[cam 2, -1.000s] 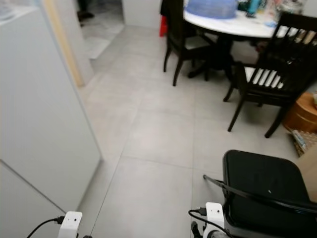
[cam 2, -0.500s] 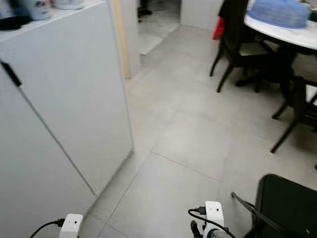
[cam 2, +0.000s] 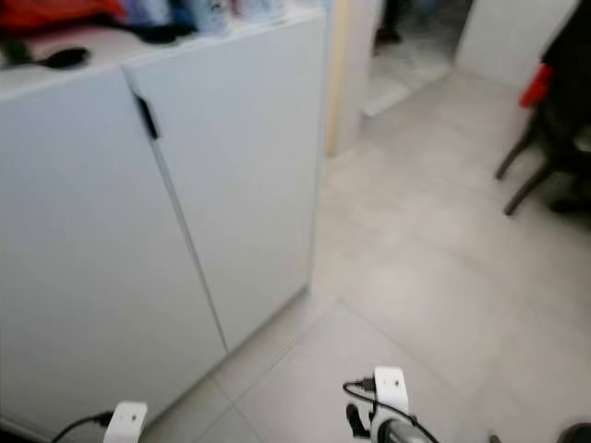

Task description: Restocking fridge

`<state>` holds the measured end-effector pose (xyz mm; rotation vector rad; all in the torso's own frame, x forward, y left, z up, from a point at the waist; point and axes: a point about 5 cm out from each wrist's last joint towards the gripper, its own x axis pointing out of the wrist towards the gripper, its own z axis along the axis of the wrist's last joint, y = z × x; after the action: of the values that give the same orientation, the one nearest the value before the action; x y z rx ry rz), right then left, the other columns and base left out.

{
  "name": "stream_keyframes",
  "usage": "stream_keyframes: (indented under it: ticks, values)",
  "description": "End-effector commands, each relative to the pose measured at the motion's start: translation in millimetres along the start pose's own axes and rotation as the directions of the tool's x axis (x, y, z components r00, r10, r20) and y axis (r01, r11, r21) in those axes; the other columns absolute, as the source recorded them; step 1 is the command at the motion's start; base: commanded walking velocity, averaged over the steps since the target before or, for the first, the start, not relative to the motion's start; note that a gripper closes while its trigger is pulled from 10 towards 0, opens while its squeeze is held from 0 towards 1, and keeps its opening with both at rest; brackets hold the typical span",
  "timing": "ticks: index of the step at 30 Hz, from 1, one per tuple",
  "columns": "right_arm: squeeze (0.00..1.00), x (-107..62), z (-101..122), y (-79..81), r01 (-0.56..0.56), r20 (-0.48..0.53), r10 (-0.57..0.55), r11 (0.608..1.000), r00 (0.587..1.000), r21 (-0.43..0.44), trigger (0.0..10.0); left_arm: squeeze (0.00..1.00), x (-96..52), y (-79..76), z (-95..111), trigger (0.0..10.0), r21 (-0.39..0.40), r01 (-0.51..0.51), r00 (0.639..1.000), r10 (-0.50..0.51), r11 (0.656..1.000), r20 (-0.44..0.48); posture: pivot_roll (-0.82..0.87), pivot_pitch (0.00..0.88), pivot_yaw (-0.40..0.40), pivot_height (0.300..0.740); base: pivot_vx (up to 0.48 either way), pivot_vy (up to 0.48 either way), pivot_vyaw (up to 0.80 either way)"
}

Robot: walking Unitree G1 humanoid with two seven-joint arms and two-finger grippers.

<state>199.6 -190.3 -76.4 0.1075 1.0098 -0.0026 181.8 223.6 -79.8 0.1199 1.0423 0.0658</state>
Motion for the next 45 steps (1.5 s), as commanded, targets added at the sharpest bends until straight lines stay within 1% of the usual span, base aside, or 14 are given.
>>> stream_keyframes:
  ticks: [1,36,40,42,45]
  values:
    - [0.00,-0.6,-5.5,-1.8,0.004,-0.022,-0.004,1.000,1.000,-0.002,10.0,0.00,-0.8,0.7,-8.9,10.0,-0.006,-0.002,0.999,0.002,1.000,-0.033,0.07,0.000,-0.036,0.740,0.000,0.000,0.80]
    - [0.00,-1.2,-9.7,-2.6,-0.001,-0.033,0.001,1.000,0.999,-0.015,10.0,0.00,-1.2,0.5,-12.4,10.0,-0.008,-0.018,0.999,0.018,1.000,-0.035,0.06,0.000,-0.034,0.740,0.000,0.000,0.80]
    - [0.00,-1.1,-9.3,-2.2,-0.004,-0.029,0.004,1.000,1.000,-0.006,10.0,0.00,-1.1,0.6,-12.0,10.0,-0.008,-0.018,0.999,0.018,1.000,-0.035,0.06,0.000,-0.034,0.740,0.000,0.000,0.80]
    - [0.00,-1.1,-9.8,-2.4,0.007,-0.029,-0.007,1.000,1.000,0.029,10.0,0.00,-1.1,0.5,-11.8,10.0,-0.012,-0.020,0.999,0.019,1.000,-0.035,0.07,0.000,-0.037,0.740,0.000,0.000,0.00]
    - [0.00,-1.0,-10.1,-2.5,0.014,-0.031,-0.013,0.999,0.999,0.044,10.0,0.00,-1.0,0.5,-11.6,10.0,-0.016,-0.021,0.999,0.021,1.000,-0.034,0.07,0.000,-0.039,0.740,0.000,0.000,0.00]
